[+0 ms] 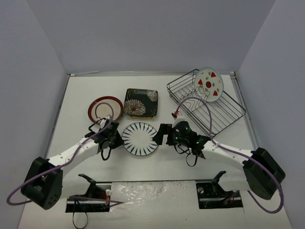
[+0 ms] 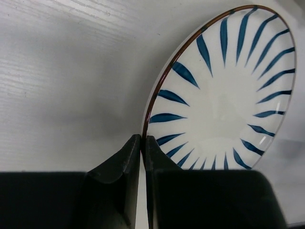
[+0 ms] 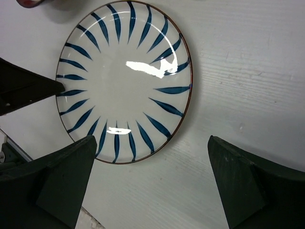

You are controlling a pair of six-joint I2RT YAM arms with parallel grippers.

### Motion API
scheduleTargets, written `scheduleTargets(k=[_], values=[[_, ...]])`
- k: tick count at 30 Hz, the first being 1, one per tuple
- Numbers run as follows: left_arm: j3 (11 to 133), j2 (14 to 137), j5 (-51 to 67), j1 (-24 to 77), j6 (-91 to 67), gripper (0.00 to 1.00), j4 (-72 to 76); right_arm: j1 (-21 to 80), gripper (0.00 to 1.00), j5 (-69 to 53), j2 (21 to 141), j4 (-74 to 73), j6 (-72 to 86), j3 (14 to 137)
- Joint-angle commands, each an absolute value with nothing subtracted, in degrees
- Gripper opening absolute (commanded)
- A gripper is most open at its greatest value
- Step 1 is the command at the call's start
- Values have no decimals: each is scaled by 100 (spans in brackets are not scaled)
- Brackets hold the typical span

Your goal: Load the plates into the dish rack

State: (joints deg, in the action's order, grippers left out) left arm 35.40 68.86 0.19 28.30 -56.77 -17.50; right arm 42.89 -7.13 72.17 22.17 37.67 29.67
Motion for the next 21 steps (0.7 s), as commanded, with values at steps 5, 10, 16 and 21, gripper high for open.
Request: scheduleTargets(k=[5, 10, 16, 21], values=[[3670, 6178, 379, 2856, -6654, 0, -1680, 4182, 100, -1542, 7922, 3219, 4596, 2880], [3328, 5822, 535, 2856, -7363, 0, -1336, 4084, 100, -1909, 8177, 3649, 5004, 2722], [3129, 5362, 486, 2856, -7895, 0, -1318, 3982, 100, -2188, 8402, 3917, 5241, 2654], [2781, 5167, 718, 2857, -8431, 0, -960, 3990, 100, -2477, 8834, 4262, 5486, 2699]])
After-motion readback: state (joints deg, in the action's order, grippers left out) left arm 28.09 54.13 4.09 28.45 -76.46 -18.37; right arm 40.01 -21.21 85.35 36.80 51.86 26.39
